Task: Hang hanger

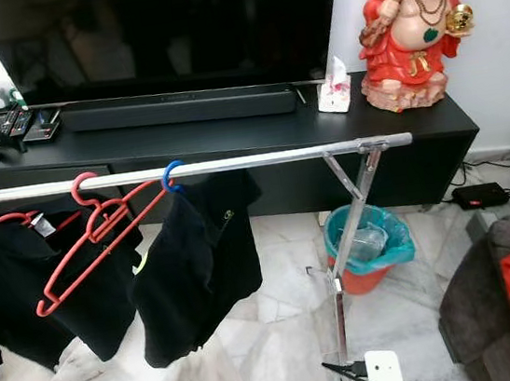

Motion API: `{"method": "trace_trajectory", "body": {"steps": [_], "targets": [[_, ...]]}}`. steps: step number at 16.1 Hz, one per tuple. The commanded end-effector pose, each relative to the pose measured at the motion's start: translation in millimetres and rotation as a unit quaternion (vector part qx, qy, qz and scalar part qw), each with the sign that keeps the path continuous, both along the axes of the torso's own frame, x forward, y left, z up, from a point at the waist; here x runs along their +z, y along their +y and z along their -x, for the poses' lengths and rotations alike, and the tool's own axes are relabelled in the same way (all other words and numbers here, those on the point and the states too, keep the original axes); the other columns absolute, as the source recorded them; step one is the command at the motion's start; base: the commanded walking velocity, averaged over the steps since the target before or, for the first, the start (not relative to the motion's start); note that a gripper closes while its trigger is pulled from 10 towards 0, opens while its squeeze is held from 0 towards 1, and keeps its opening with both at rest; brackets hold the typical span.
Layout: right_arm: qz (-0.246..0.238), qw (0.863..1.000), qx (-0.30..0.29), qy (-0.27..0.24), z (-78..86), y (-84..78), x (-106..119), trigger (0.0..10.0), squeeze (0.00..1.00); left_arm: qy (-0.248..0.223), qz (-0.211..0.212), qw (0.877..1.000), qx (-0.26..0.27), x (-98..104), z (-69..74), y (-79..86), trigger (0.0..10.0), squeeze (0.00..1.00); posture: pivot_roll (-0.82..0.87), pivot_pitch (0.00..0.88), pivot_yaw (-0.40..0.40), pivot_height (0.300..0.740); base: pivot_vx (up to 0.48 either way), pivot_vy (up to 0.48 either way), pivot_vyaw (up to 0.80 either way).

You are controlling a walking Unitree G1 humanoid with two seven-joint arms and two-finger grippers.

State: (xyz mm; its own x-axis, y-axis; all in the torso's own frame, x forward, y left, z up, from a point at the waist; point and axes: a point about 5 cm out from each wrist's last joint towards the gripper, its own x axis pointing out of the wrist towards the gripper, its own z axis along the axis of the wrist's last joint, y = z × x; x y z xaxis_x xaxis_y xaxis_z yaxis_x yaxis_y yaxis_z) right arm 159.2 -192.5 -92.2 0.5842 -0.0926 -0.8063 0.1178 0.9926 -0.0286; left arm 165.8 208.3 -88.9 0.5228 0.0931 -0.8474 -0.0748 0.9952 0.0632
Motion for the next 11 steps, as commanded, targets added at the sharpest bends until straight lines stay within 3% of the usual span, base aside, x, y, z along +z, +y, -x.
{"method": "trace_trajectory", "body": {"steps": [1,5,11], "targets": [[-0.002,1.0,0.003,0.004,0.2,4.5,-1,10.0,0.0,0.005,-0.009,1.0,0.007,0,3.2,7.4,10.0,0.0,-0.12,0.0,-0.006,0.74,0.0,0.0,0.0],[0.002,1.0,0.005,-0.003,-0.4,8.2,-1,10.0,0.0,0.004,-0.018,1.0,0.003,1,2.6,11.7,10.0,0.0,-0.15,0.0,0.027,0.74,0.0,0.0,0.0],[0.021,0.998,0.057,0.014,25.2,1.2,-8,10.0,0.0,0.011,-0.014,0.999,0.042,-8,24.6,9.2,10.0,0.0,-0.07,0.0,-0.108,0.74,0.0,0.0,0.0]]}}
